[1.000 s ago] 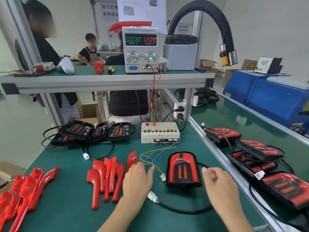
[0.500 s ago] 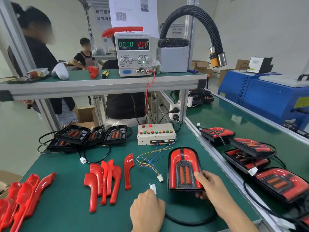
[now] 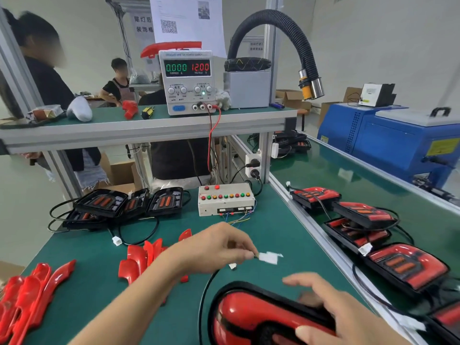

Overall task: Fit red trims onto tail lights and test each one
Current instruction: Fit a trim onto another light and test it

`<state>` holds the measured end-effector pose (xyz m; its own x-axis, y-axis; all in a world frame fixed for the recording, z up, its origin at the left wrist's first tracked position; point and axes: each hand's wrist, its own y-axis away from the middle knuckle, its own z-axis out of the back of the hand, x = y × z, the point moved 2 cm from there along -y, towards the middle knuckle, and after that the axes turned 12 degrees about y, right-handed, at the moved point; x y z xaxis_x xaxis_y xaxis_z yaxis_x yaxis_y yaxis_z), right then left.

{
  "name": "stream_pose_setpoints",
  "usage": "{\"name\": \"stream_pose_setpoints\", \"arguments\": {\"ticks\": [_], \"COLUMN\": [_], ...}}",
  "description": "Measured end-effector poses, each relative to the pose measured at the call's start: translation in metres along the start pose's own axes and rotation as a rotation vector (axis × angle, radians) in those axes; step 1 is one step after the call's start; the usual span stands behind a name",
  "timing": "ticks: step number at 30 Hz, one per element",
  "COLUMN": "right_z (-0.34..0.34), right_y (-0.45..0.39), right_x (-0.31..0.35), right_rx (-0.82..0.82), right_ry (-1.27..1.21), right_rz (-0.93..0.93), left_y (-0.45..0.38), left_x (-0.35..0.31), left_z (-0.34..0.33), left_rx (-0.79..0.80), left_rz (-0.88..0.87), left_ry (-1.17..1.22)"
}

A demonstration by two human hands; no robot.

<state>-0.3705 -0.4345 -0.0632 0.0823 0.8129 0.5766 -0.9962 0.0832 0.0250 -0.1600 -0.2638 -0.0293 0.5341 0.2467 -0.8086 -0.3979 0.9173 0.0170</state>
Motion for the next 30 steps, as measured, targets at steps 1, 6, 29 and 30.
{"name": "stream_pose_setpoints", "arguments": {"ticks": [1, 6, 29, 30], "right_z": [0.001, 0.009, 0.06, 0.066], "right_y": [-0.002, -0.01, 0.055, 0.054], "right_x": [0.004, 0.01, -0.1, -0.108], "right_rx": [-0.027, -0.038, -1.171, -1.194], "right_ry": [0.056, 0.088, -1.19, -1.211], "right_rz": [-0.038, -0.026, -0.778, -0.814], "left_y": [-0.005, -0.022, -0.001, 0.001], "left_x": [-0.007, -0.037, -0.018, -0.014], "left_z": [-0.003, -0.021, -0.108, -0.115], "left_rx": [0.091, 0.206, -0.669, -0.676], "left_rz": [0.0, -0.034, -0.086, -0.076], "left_ry": [-0.033, -0.191, 0.402, 0.397]}}
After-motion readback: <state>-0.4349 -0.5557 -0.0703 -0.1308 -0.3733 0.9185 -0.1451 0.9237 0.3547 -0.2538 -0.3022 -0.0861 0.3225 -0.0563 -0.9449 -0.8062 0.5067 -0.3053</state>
